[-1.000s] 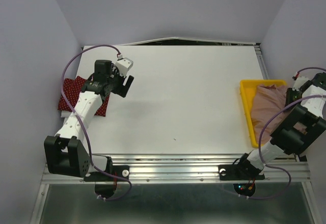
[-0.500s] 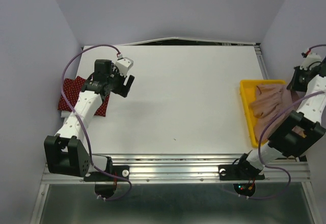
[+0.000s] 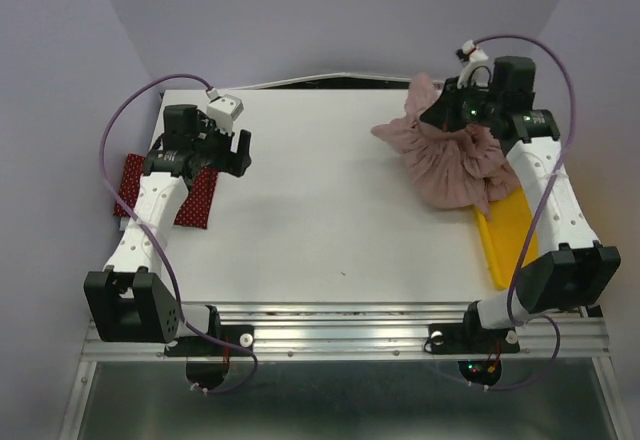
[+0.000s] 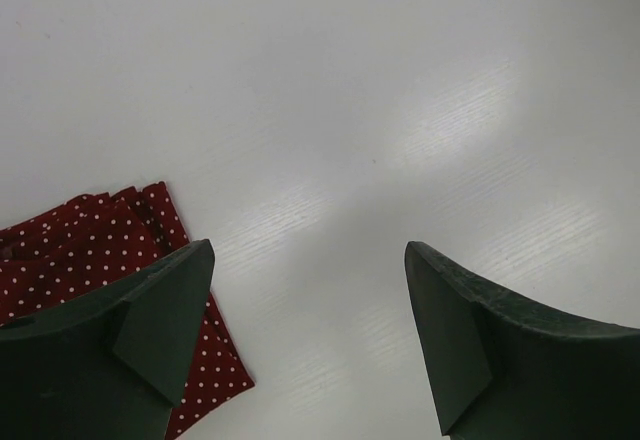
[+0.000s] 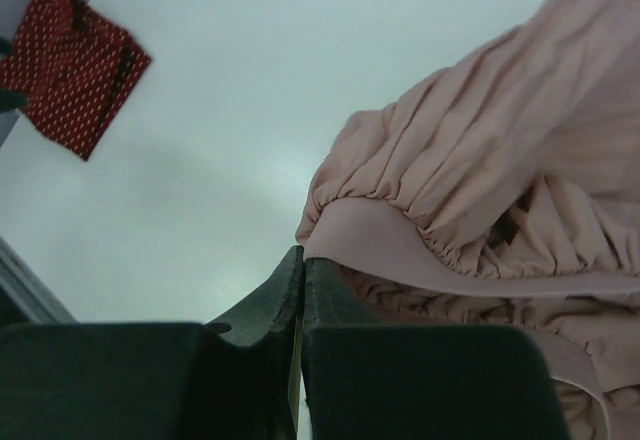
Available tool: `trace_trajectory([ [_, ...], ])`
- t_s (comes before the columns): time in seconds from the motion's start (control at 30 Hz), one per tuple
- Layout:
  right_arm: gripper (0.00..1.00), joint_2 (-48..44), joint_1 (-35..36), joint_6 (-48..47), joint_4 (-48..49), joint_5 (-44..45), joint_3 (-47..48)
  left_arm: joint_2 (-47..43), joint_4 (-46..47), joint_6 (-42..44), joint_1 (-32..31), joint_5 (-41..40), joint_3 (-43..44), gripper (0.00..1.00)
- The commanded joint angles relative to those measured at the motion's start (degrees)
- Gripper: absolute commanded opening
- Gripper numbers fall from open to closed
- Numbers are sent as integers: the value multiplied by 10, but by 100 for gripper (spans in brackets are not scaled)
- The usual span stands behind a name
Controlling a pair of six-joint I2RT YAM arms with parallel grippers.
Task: Fold and stack the skirts
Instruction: Move the skirt to the center of the board
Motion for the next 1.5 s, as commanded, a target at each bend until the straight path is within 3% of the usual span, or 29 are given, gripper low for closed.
trace_trajectory([
  [0.0, 1, 2, 111, 25, 110, -21, -102, -22, -6, -9, 34, 63, 20, 89],
  [0.13, 1, 29, 226, 8, 156, 18, -205, -16, -5, 5, 38, 84, -4, 89],
  [0.17, 11, 39, 246, 6, 180, 22, -234, -13, -3, 9, 38, 94, -15, 89],
  [0.2, 38, 65, 281, 7, 186, 22, -239, -11, 0, 19, 38, 99, -20, 89],
  [0.23, 52, 78, 293, 8, 186, 20, -239, -8, 1, 23, 38, 108, -26, 89],
  [0.33, 72, 116, 307, 8, 175, -19, -214, 5, 8, 45, 38, 142, -41, 87],
  [0.43, 75, 108, 307, -35, 148, 29, -171, 13, 7, 74, 29, 167, -52, 84],
  [0.53, 75, 64, 270, -103, 120, 76, -146, 12, 16, 105, -22, 185, -66, 83],
  [0.7, 70, 34, 173, -264, 61, 126, -129, 32, 58, 61, -93, 186, -75, 78],
  [0.87, 66, 67, 127, -395, 34, 86, -123, 32, 169, -61, -187, 201, -121, 76],
  [1.0, 63, 92, 127, -486, -7, 24, -110, 42, 232, -138, -219, 182, -144, 78],
  [1.47, 67, 169, 127, -687, -16, -36, -123, 108, 237, -144, -243, 177, -120, 79],
])
